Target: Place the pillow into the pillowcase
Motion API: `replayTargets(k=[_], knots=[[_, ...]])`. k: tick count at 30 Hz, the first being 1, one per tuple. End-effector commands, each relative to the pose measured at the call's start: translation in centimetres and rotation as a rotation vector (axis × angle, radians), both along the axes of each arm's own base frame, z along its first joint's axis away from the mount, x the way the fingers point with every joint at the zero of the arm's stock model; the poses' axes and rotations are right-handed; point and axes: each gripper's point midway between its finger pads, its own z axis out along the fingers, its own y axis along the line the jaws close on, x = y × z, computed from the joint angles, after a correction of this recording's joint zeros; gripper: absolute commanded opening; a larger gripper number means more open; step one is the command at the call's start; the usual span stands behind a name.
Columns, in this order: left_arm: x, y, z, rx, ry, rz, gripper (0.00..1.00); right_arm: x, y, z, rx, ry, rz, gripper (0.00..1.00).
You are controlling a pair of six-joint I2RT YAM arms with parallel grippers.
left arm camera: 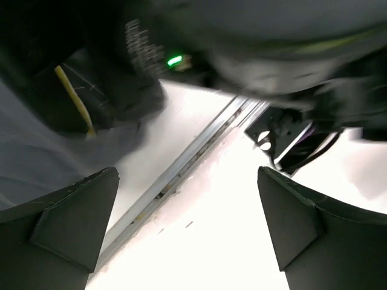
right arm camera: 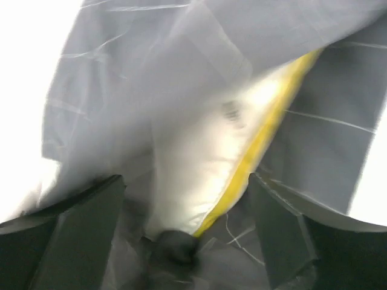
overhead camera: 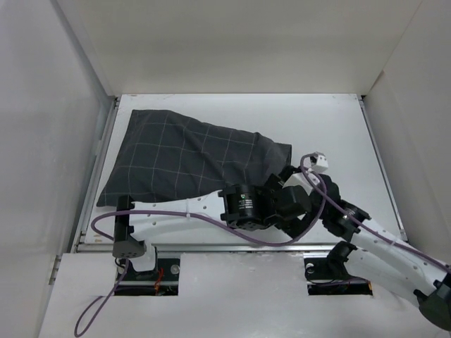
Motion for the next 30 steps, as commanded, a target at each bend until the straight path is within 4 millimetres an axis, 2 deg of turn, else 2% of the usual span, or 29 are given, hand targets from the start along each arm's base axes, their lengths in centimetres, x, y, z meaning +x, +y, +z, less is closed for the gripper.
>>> replayTargets(k=[1,2,4,5,6,7,9,10,11,12,13,14,16,17,18,20,21,22,23,24,25,26,27,28,29,30], knots=[[3.6,3.3,10.8,-0.318,-0.11,0.156,1.0,-2.6,-7.4,-6.5,-0.188,0.24,-0.271,0.92],[3.9,3.7,11.3,-0.327,-0.131,0.164,1.0,-3.9,-8.6,-8.0,-0.239,0.31,-0.297,0.95],[4.2,4.9,12.6,-0.357,-0.15,0.189,1.0,-4.9,-9.2,-8.8,-0.205,0.383,-0.348,1.0],[4.8,5.3,12.4,-0.346,-0.16,0.212,1.0,-5.4,-9.0,-9.3,-0.207,0.416,-0.335,1.0],[5.5,6.1,12.7,-0.35,-0.171,0.259,1.0,-6.2,-9.7,-9.8,-0.243,0.469,-0.353,1.0],[6.8,7.0,12.5,-0.338,-0.178,0.309,1.0,-6.4,-10.3,-9.8,-0.231,0.499,-0.419,1.0],[8.7,8.6,11.5,-0.293,-0.187,0.392,1.0,-6.0,-11.5,-8.3,-0.244,0.483,-0.491,1.0],[9.9,9.4,10.7,-0.285,-0.176,0.455,1.0,-5.6,-11.4,-7.7,-0.239,0.467,-0.501,1.0],[12.2,11.1,9.2,-0.243,-0.175,0.536,1.0,-5.2,-11.4,-6.8,-0.235,0.446,-0.5,1.0],[13.6,12.2,8.2,-0.221,-0.172,0.587,1.0,-4.5,-11.0,-5.7,-0.23,0.405,-0.484,1.0],[16.0,14.3,6.3,-0.179,-0.15,0.667,1.0,-3.3,-9.8,-4.4,-0.248,0.32,-0.395,1.0],[17.1,15.5,5.3,-0.157,-0.137,0.703,1.0,-2.6,-9.2,-3.6,-0.245,0.286,-0.377,1.0],[19.1,17.9,3.4,-0.123,-0.103,0.781,1.0,-0.9,-6.7,-1.1,-0.214,0.194,-0.276,1.0],[19.9,19.0,2.5,-0.108,-0.081,0.809,1.0,-0.3,-6.1,-1.4,-0.245,0.197,-0.253,1.0],[21.5,21.6,1.1,-0.091,-0.055,0.882,1.0,0.3,-5.6,-1.2,-0.258,0.182,-0.242,1.0],[23.2,23.3,0.2,-0.119,-0.051,0.915,1.0,2.0,-3.9,-1.4,-0.267,0.17,-0.219,1.0],[24.3,25.6,-0.6,-0.107,-0.044,0.972,1.0,2.7,-3.7,-1.5,-0.293,0.161,-0.221,1.0],[24.6,26.8,-1.7,-0.1,-0.032,1.001,1.0,3.6,-3.8,-1.7,-0.309,0.162,-0.25,1.0],[25.0,27.8,-2.3,-0.09,-0.025,1.022,1.0,4.6,-3.3,-1.0,-0.312,0.155,-0.264,1.0],[25.2,28.7,-3.0,-0.087,-0.001,1.038,1.0,5.3,-2.7,-2.8,-0.367,0.195,-0.255,1.0],[25.7,30.8,-3.5,-0.079,0.011,1.086,1.0,6.2,-3.1,-3.2,-0.388,0.208,-0.284,1.0],[25.7,31.5,-4.1,-0.071,0.026,1.102,1.0,7.7,-3.5,-3.2,-0.375,0.217,-0.313,1.0],[25.9,32.2,-4.1,-0.071,0.026,1.12,1.0,8.4,-3.8,-5.5,-0.399,0.272,-0.315,1.0],[26.2,33.3,-4.1,-0.068,0.019,1.154,1.0,9.2,-4.1,-6.3,-0.392,0.294,-0.312,0.99],[26.3,33.7,-4.1,-0.068,0.019,1.167,1.0,10.9,-4.5,-7.3,-0.364,0.307,-0.287,0.97],[26.2,34.2,-4.6,-0.058,0.026,1.178,1.0,11.5,-4.5,-7.2,-0.329,0.297,-0.283,0.96]])
